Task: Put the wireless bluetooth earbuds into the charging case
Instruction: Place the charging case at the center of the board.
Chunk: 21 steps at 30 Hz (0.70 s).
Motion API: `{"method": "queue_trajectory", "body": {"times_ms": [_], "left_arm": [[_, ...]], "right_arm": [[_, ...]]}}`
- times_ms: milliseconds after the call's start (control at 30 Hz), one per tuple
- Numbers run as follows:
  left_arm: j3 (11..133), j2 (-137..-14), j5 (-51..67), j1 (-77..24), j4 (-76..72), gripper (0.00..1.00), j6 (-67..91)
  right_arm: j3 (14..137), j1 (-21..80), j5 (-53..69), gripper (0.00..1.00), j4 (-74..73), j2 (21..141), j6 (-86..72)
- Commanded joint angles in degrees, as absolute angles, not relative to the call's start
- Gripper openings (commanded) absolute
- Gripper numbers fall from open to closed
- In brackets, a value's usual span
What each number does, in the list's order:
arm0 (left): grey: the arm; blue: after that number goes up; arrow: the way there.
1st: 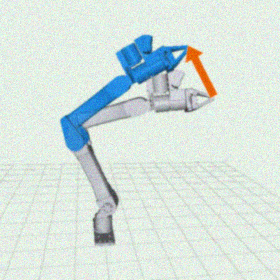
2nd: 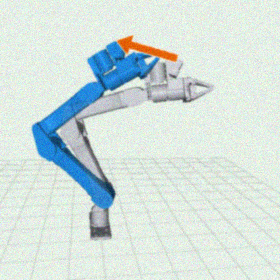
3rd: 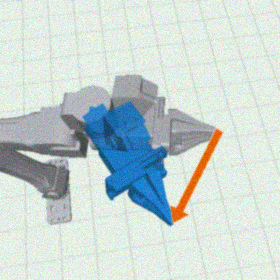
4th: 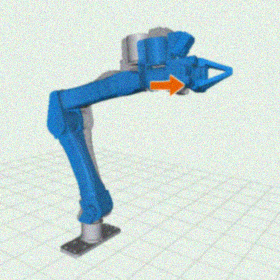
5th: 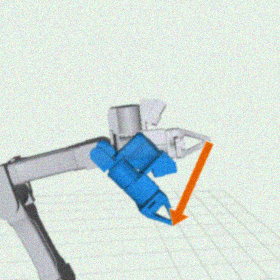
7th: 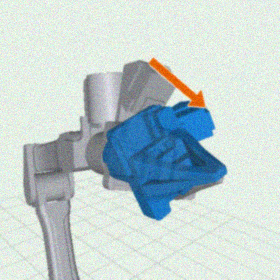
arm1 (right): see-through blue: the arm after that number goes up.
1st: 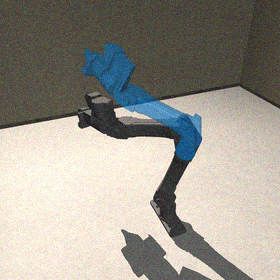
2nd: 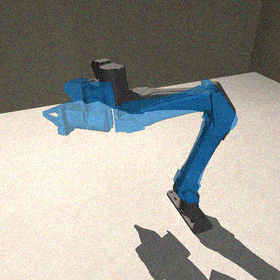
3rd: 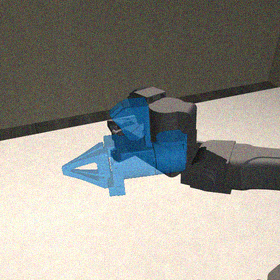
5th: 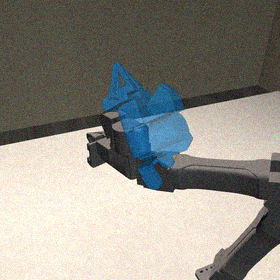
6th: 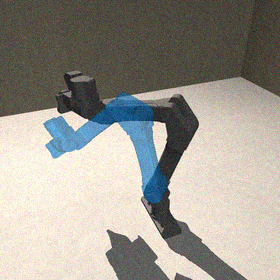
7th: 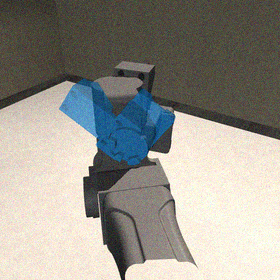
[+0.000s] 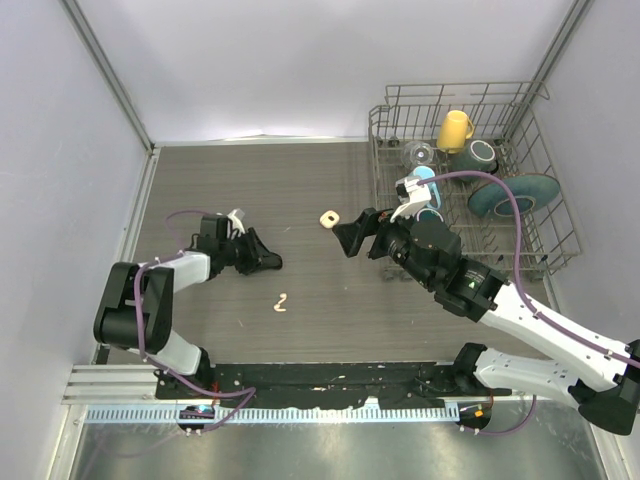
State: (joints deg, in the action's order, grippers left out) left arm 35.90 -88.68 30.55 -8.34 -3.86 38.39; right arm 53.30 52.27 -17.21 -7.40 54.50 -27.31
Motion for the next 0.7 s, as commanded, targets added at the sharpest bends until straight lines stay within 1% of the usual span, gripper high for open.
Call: {"method": "queue_trajectory", "body": {"times_ms": [0,133,167,200,367,533,667], "left_arm": [[37.6,-86.6,30.1,-8.2,-3.3,0.40,37.4],[37.4,-85.5,29.5,-8.2,-4.0,0.46,37.4],[37.2,-85.1,28.8,-8.2,-4.0,0.50,37.4],[37.1,-84.7,28.3,-8.2,-3.8,0.52,37.3],[37.7,-80.7,24.5,-8.2,-0.3,0.61,36.0],[38.1,-76.4,20.0,-8.2,4.6,0.63,33.8],[38.7,-69.6,15.7,-8.2,8.0,0.63,32.4]], "right_arm": [[55.3,52.3,-17.1,0.90,-5.6,53.5,-26.5],[55.2,52.3,-17.3,0.90,-5.9,53.3,-26.2],[55.1,52.3,-17.4,0.91,-6.0,53.3,-26.2],[55.1,52.3,-17.5,0.90,-6.0,53.3,-26.0],[55.1,52.3,-17.7,0.90,-6.1,53.6,-26.0],[55.4,52.3,-17.7,0.90,-6.1,54.1,-26.1],[55.5,52.4,-18.1,0.90,-6.3,54.1,-26.2]]}}
